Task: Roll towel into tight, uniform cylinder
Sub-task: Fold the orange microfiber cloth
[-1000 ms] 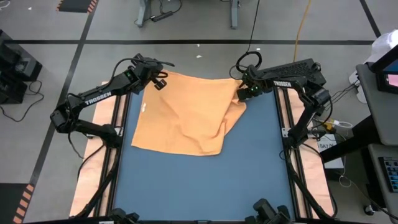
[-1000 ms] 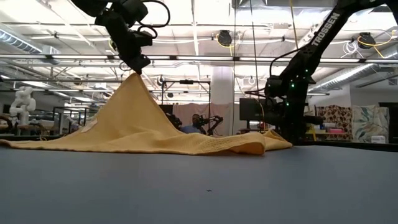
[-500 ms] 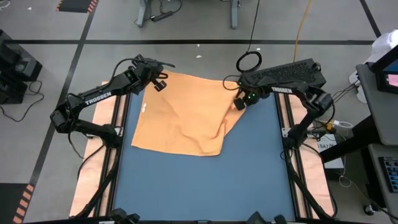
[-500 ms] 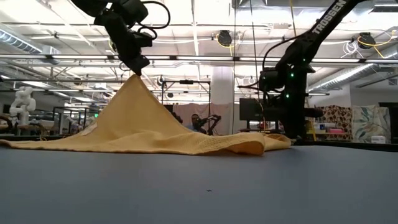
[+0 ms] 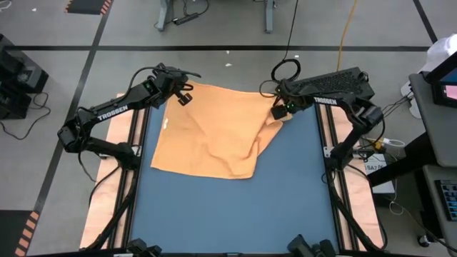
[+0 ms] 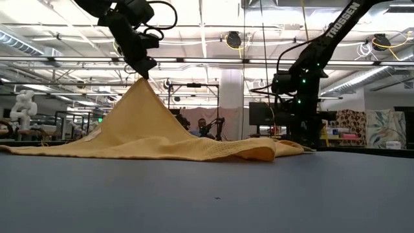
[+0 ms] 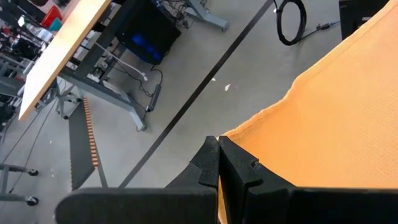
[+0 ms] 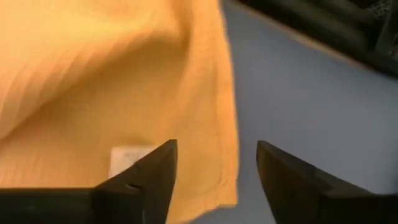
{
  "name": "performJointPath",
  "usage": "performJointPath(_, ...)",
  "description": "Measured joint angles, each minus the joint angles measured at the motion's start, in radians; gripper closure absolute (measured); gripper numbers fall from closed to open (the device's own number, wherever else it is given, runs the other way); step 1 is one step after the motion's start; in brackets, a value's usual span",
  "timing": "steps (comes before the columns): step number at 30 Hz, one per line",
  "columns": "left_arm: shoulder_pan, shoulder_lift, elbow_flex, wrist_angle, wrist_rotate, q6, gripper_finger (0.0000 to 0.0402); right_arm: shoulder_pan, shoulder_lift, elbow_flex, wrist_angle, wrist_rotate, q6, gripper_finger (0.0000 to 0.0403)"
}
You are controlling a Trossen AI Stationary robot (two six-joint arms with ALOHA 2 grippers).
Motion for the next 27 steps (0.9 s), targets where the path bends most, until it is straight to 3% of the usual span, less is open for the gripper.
performJointPath(6,0.000,0.000,0.000,0.000,0.000,0.000,0.0400,-0.035,0.010,0.000,-0.034,-0.077,0.005,0.0172)
performJointPath(11,0.000,0.000,0.000,0.000,0.000,0.000,0.0400,-0.014,0.010,0.000,-0.065,-0.073,0.018,0.0180)
performJointPath(22,0.000,0.000,0.000,0.000,0.000,0.003,0.0400,-0.010,0.005,-0.080,0.015,-0.024,0.032,0.0234)
performJointPath(27,0.000,0.000,0.000,0.000,0.000,0.003,0.0400,-0.008,0.006,-0.086,0.030,-0.030,0.006,0.0280)
